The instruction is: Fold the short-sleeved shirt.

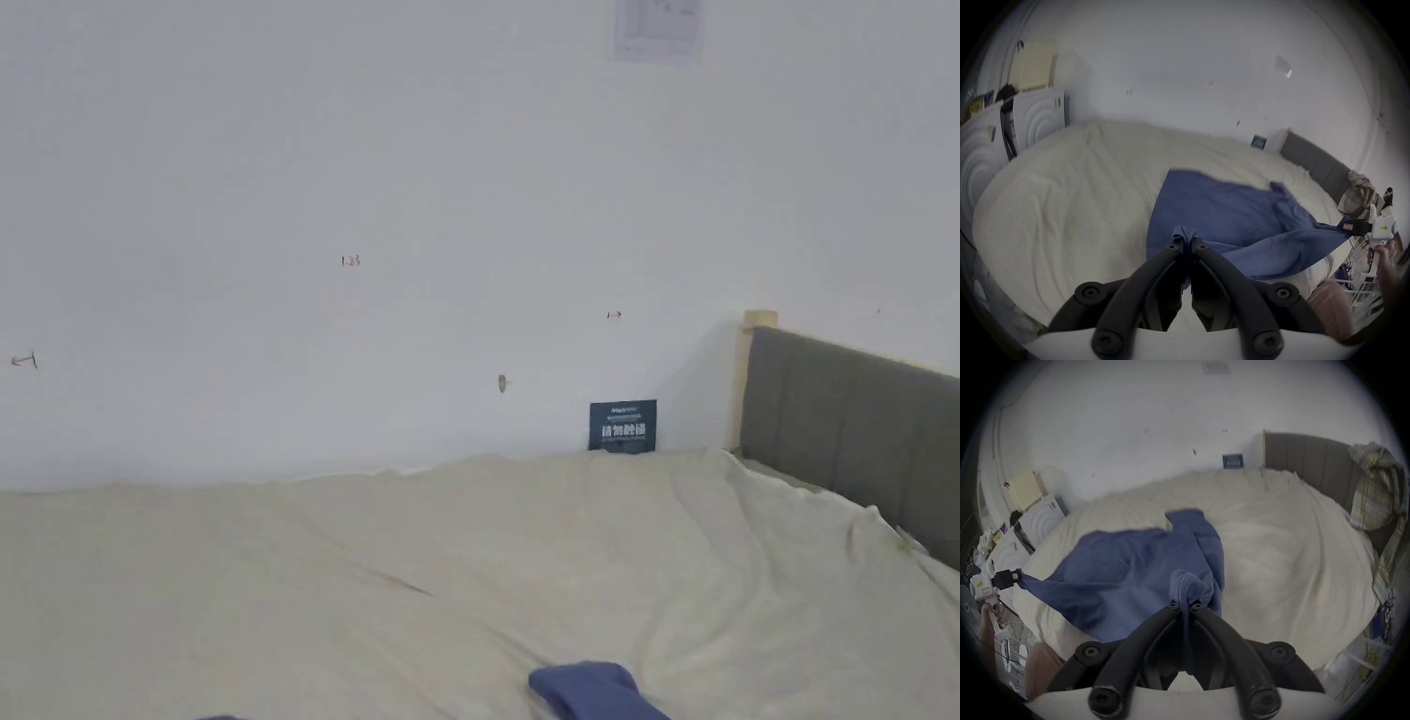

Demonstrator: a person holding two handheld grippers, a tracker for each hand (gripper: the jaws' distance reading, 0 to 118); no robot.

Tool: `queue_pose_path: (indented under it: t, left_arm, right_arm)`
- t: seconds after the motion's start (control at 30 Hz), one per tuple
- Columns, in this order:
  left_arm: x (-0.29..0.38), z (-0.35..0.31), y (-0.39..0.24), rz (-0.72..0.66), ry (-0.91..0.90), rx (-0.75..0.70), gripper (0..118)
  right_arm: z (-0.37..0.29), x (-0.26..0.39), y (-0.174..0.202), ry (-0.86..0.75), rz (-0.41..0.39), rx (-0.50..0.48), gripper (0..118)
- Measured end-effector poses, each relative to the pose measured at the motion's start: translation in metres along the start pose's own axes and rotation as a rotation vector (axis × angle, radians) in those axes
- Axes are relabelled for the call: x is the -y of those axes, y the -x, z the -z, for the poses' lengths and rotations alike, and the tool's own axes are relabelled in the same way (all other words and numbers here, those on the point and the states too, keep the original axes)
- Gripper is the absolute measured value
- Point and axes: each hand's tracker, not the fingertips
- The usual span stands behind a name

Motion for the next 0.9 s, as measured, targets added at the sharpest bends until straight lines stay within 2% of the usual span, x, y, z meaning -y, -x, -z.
queue_pose_path:
  t: [0.1,0.17,0.27,0.3,0.33,0.37,0.4,0.43,0.53,0.63,0.7,0.73,0.77,0.8,0.83,0.9]
  left_arm:
    - [0.009,0.038,0.005,-0.009,0.104,-0.032,4]
    - [0.016,0.054,0.004,0.023,0.107,-0.07,4]
    - [0.028,0.07,0.014,0.023,0.14,-0.087,8]
    - [0.032,0.071,0.02,0.008,0.151,-0.079,19]
    - [0.034,0.069,0.021,-0.005,0.149,-0.062,51]
    - [0.037,0.066,0.021,-0.019,0.135,-0.052,78]
    - [0.041,0.062,0.02,-0.03,0.119,-0.046,104]
    - [0.043,0.06,0.02,-0.037,0.114,-0.052,118]
    - [0.036,0.048,0.018,-0.046,0.088,-0.073,118]
    - [0.02,0.029,0.014,-0.051,0.022,-0.073,118]
    - [0.008,0.015,0.011,-0.056,-0.027,-0.059,113]
    - [0.003,0.002,0.009,-0.076,-0.054,-0.026,84]
    - [0.002,-0.009,0.007,-0.085,-0.117,0.05,38]
    - [-0.001,-0.02,0.003,-0.1,-0.177,0.076,0]
    - [-0.002,-0.025,-0.003,-0.096,-0.219,0.044,0]
    - [-0.006,-0.037,-0.009,-0.061,-0.283,-0.012,0]
  right_arm:
    - [0.036,0.014,-0.009,0.082,0.025,-0.012,0]
    - [0.054,0.022,-0.012,0.122,0.043,0.056,0]
    - [0.066,0.03,-0.019,0.159,0.113,0.033,5]
    - [0.065,0.032,-0.02,0.154,0.096,0.03,19]
    - [0.065,0.034,-0.02,0.151,0.092,0.03,57]
    - [0.063,0.034,-0.019,0.155,0.083,0.041,89]
    - [0.063,0.035,-0.019,0.166,0.083,0.049,108]
    - [0.06,0.035,-0.019,0.169,0.083,0.04,110]
    - [0.039,0.028,-0.018,0.079,0.105,0.012,110]
    - [0.007,0.013,-0.007,-0.051,0.07,0.037,110]
    - [-0.017,0.005,0.002,-0.13,0.04,0.005,109]
    - [-0.029,0.002,0.007,-0.172,0.029,-0.024,103]
    - [-0.039,0.001,0.009,-0.228,0.026,-0.082,84]
    - [-0.05,0.001,0.012,-0.295,0.038,-0.142,42]
    - [-0.059,0.0,0.015,-0.342,0.058,-0.157,0]
    - [-0.065,-0.006,0.019,-0.341,0.082,-0.134,0]
